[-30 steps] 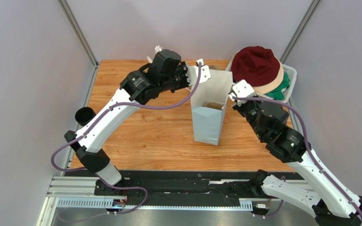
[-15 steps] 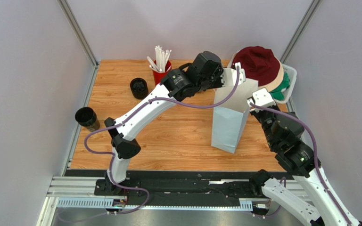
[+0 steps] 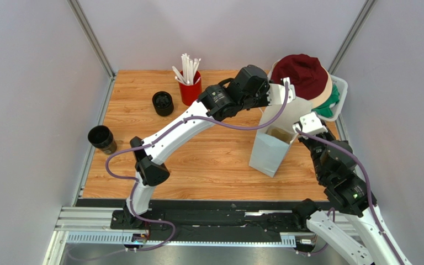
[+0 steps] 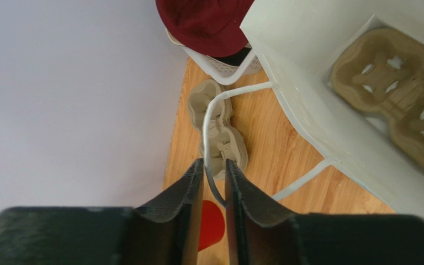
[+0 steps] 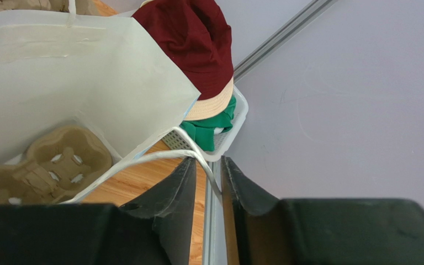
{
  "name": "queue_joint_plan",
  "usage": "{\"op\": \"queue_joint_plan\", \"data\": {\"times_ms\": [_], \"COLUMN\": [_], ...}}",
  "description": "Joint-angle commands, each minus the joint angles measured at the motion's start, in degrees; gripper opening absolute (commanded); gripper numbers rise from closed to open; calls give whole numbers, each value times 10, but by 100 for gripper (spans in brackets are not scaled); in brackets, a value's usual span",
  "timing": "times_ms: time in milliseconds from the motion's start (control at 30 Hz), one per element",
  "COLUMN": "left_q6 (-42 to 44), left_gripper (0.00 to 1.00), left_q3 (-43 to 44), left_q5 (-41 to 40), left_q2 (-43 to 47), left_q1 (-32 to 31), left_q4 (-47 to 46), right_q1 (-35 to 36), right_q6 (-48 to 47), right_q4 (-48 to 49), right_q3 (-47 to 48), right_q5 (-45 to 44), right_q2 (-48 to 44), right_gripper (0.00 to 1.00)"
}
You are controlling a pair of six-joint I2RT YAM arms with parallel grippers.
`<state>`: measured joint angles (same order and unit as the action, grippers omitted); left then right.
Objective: Pack the takeout coffee
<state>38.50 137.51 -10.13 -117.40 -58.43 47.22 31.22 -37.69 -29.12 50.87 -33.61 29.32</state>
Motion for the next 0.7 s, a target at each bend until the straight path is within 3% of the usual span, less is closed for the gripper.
{"op": "queue_joint_plan", "data": {"times_ms": [0, 100, 300, 367, 400, 533, 667], "left_q6": [-18, -26, -35, -36, -39, -52, -56], "left_gripper": [35, 53, 91, 93, 93, 94, 95], "left_q3": [4, 14, 13, 8, 7, -31, -109], "left_q5": [6, 7, 0, -13, -18, -43, -68], "left_q2": [2, 8, 45, 69, 79, 163, 261], "left_q1": [-4, -4, -4, -4, -4, 9, 53], "left_q4": [-38, -36, -37, -38, -37, -35, -27], "right_q1": [-6, -9, -13, -13, -13, -7, 14], "right_q6": [-5, 6, 52, 74, 81, 101, 102], "right_q4": [0, -5, -53, -87, -101, -173, -225], "right_q3": [11, 36, 133, 168, 203, 281, 324], "right_q5": [-14, -9, 38, 80, 99, 210, 386], "right_q2": [-15, -14, 13, 26, 32, 79, 122], "right_gripper": [39, 60, 73, 75, 81, 83, 90]}}
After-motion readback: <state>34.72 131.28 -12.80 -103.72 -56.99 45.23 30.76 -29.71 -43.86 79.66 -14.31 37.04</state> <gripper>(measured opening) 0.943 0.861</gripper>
